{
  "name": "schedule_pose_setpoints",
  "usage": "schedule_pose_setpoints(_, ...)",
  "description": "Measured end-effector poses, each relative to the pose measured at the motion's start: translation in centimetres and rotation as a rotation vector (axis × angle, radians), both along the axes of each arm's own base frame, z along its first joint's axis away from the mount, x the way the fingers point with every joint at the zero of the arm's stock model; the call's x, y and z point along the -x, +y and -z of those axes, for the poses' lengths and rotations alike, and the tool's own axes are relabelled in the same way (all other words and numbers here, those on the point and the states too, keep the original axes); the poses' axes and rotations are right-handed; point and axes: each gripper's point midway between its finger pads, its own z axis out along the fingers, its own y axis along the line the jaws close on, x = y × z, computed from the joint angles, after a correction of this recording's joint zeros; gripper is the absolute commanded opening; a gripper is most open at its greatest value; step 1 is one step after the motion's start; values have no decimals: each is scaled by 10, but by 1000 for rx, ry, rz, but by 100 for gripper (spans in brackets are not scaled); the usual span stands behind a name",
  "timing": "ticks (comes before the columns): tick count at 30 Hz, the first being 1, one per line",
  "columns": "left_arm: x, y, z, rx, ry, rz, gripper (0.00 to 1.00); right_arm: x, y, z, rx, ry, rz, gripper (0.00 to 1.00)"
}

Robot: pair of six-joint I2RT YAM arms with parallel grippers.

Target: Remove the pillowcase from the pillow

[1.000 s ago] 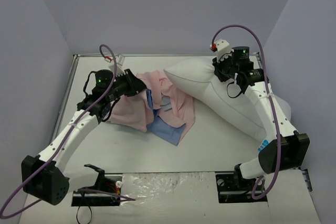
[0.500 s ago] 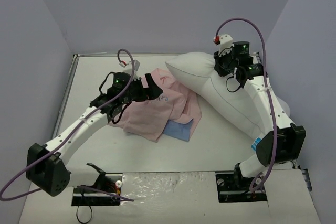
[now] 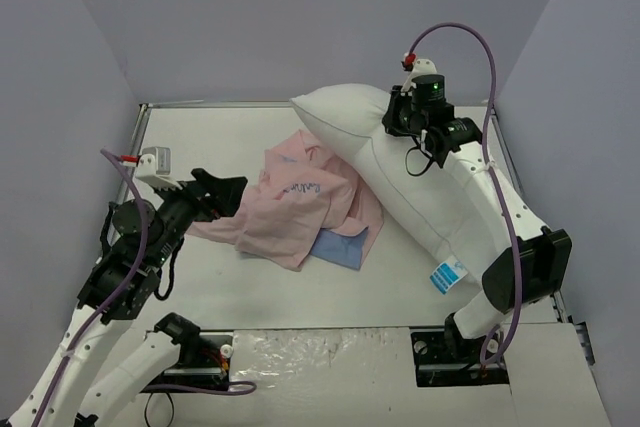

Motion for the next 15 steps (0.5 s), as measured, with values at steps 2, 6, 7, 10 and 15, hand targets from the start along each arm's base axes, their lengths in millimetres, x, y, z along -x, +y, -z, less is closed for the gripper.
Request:
schedule_pose_setpoints(2, 6, 5, 18, -1, 36, -15, 97, 0, 5, -3, -57, 5, 25, 16)
schedule_pose_setpoints(6, 13, 16, 47, -13, 115, -62, 97, -7, 15, -17, -141, -32, 27, 45)
schedule_pose_setpoints(7, 15, 18, 50, -15, 126, -70, 97, -7, 17, -22, -151, -42, 14, 55)
schedule_pose_setpoints(10, 19, 23, 55, -19, 143, -87, 97, -8, 24, -34, -106, -98, -95, 100)
schedule_pose_setpoints(15, 28, 30, 58, -31, 173, -100, 95, -2, -10, -44, 40, -191, -222, 100)
